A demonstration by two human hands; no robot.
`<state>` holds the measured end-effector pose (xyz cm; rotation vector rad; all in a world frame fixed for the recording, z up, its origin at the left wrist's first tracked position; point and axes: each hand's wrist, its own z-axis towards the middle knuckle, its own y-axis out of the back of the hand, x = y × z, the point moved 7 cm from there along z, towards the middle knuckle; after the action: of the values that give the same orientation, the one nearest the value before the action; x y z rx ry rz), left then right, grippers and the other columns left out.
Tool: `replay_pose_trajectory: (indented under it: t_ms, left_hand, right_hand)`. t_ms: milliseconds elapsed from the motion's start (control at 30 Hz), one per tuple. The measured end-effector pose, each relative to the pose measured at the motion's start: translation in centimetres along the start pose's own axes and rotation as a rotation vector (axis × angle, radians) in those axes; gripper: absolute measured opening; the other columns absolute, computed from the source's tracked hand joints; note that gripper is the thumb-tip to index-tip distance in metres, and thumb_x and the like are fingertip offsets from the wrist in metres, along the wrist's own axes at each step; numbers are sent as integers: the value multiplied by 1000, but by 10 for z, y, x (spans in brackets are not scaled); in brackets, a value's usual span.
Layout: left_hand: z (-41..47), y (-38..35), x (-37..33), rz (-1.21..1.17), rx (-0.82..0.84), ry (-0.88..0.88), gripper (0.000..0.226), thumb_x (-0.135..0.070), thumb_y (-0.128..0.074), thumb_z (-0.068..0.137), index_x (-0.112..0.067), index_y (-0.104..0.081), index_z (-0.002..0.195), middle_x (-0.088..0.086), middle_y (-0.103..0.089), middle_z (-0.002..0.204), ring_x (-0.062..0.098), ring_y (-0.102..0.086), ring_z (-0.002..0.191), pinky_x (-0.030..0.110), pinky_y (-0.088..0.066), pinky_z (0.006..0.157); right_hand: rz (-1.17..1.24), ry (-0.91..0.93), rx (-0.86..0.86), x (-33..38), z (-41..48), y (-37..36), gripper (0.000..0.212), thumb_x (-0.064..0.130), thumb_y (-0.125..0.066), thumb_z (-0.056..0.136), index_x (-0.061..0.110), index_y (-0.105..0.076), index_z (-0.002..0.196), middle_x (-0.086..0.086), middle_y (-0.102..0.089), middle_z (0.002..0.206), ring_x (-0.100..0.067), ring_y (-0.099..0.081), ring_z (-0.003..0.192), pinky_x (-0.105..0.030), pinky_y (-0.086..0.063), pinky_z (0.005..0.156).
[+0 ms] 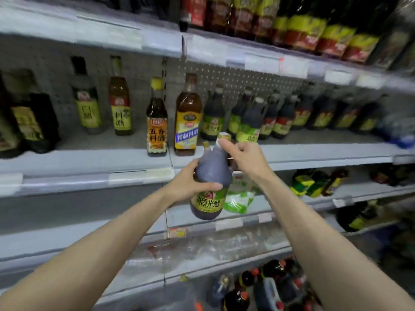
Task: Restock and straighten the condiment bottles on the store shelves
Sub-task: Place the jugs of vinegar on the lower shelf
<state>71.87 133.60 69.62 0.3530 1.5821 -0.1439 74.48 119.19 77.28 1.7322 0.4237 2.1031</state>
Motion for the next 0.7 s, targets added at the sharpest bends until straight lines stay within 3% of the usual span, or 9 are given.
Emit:
replay_pose_trajectory:
  t_ms: [167, 367, 567, 700]
  left_hand:
    - [0, 15, -91, 147, -52, -142, 101, -50, -91, 39, -16, -55, 127, -2, -66, 118, 14, -64, 107, 40, -55, 90]
    - [4, 6, -145, 192, -149, -217, 72, -24, -93, 56, -10, -60, 118, 1, -69, 110, 14, -66, 99, 34, -58, 82]
    - [18, -24, -147, 196, -259, -228, 68, -26, -93, 56, -15, -61, 116, -2, -69, 106, 12, -66, 96, 28, -57, 75]
    - [35, -57, -143, 180, -368, -211, 72, -26, -94, 54, -14, -60, 117, -2, -69, 106, 10, -65, 95, 28, -57, 76]
  right_hand:
    - [-2, 97, -61, 72, 10, 49, 57, 48, -68, 84, 14, -42, 46, -8, -51, 45, -16, -50, 46, -28, -40, 55]
    - [17, 170, -26, 106, 13, 86, 45, 42, -68, 86, 9, -50, 62, -7, -50, 55, -14, -51, 53, -34, -44, 60]
    - [24, 231, 61, 95, 19, 111, 32, 34, -68, 87, 6, -56, 78, -15, -52, 75, -13, -53, 64, -18, -47, 52]
    - [9, 260, 124, 69, 36, 137, 45, 37, -68, 86, -7, -60, 87, -28, -61, 89, -19, -60, 73, -32, -55, 64]
